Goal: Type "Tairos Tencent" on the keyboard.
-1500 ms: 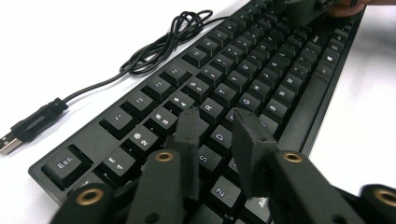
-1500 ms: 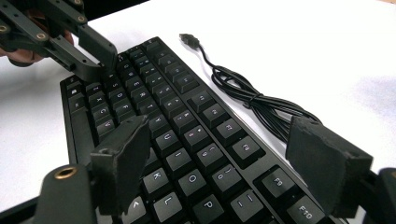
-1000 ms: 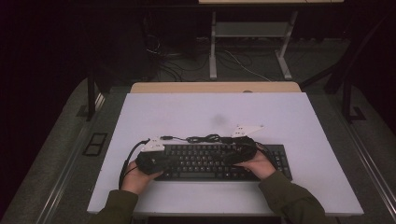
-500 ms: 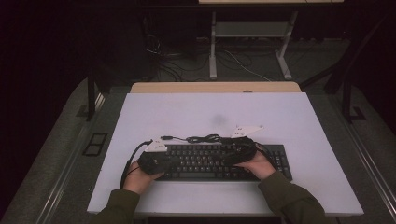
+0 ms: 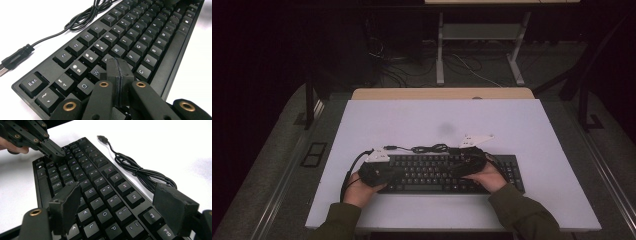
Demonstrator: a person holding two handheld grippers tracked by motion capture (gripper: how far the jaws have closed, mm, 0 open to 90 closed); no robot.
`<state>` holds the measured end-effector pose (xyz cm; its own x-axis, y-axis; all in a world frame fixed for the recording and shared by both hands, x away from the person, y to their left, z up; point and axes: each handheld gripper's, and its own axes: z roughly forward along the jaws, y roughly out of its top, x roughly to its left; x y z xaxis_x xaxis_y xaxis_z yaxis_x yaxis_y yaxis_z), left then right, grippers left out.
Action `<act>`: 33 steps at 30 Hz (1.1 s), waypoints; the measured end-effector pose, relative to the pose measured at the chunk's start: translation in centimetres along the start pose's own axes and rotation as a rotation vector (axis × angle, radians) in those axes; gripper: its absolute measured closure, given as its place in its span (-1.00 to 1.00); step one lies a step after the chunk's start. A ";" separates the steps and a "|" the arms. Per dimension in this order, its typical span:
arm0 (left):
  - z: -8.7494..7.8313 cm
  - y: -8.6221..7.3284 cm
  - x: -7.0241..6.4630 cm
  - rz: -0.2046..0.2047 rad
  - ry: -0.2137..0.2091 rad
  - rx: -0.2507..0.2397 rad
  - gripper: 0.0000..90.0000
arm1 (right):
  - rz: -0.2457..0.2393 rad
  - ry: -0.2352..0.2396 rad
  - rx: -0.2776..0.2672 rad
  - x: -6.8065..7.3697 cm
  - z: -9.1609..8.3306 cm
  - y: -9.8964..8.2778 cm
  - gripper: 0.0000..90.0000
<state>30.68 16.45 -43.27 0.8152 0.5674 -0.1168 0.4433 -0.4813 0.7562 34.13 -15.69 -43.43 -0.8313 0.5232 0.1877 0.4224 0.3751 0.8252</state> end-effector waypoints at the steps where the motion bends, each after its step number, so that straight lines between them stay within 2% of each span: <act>1: 0.0 0.0 0.0 0.000 -0.001 0.000 0.98 | 0.002 -0.001 -0.002 0.0 0.0 0.0 -0.52; 17: -0.8 0.5 -0.6 -0.001 -0.021 -0.030 0.98 | -0.003 -0.003 0.000 0.1 0.1 -0.1 -0.52; 28: -0.8 1.1 -2.0 0.033 -0.075 -0.042 0.98 | 0.000 -0.001 -0.003 0.1 0.0 -0.1 -0.52; 33: -0.6 1.2 -2.3 0.030 -0.097 -0.044 0.98 | -0.004 0.001 -0.008 0.0 0.0 0.0 -0.52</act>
<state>29.08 14.95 -41.71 0.8608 0.4851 -0.1540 0.4034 -0.4657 0.7877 34.10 -15.71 -43.41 -0.8330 0.5214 0.1851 0.4164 0.3705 0.8303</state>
